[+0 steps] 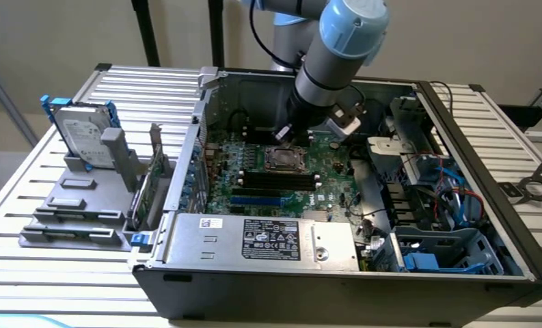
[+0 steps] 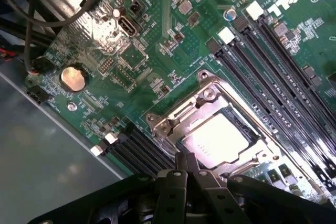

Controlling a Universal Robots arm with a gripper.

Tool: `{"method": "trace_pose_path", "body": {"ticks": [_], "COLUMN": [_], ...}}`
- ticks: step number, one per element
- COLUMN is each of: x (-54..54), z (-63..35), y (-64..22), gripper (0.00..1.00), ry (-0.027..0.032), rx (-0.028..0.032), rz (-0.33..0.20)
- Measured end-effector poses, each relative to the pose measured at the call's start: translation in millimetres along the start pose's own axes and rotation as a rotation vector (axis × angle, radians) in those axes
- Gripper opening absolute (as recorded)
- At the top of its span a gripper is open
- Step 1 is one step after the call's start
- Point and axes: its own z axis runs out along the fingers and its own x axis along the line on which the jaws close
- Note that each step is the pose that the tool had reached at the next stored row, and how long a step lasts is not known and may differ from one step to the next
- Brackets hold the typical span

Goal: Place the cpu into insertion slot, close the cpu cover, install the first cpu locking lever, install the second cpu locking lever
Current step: 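Install the first cpu locking lever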

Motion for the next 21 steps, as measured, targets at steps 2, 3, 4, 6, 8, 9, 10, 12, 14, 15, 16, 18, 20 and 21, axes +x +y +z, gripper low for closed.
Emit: {"method": "trace_pose_path", "body": {"ticks": [2,3,4,6,8,9,10,12,14,15,16,18,20,21], "x": [-4.0,-6.1,-8.2,-12.4,-16.4,-18.3,-20.3,-24.0,-28.0,-30.3,-32.5,-37.0,-41.3,-43.5], "z": [0.1,0.1,0.0,-0.9,-1.7,-2.2,-2.9,-6.2,-12.3,-16.1,-19.7,-27.2,-34.7,-38.4], "y": [-3.5,-5.0,-6.2,-8.2,-10.1,-10.9,-11.6,-11.4,-9.5,-8.0,-6.5,-3.7,-1.0,0.4], "gripper": [0.11,0.11,0.11,0.11,0.11,0.11,0.11,0.11,0.11,0.11,0.11,0.11,0.11,0.11], "ry": [0.0005,0.0011,0.0017,0.0024,0.0033,0.0039,0.0043,0.0049,0.0049,0.0049,0.0050,0.0049,0.0050,0.0049], "rx": [-0.0008,-0.0014,-0.0020,-0.0032,-0.0043,-0.0048,-0.0054,-0.0061,-0.0063,-0.0062,-0.0062,-0.0062,-0.0062,-0.0062], "rz": [0.000,-0.001,-0.001,-0.001,-0.002,-0.002,-0.002,-0.003,-0.002,-0.002,-0.002,-0.002,-0.002,-0.002]}}
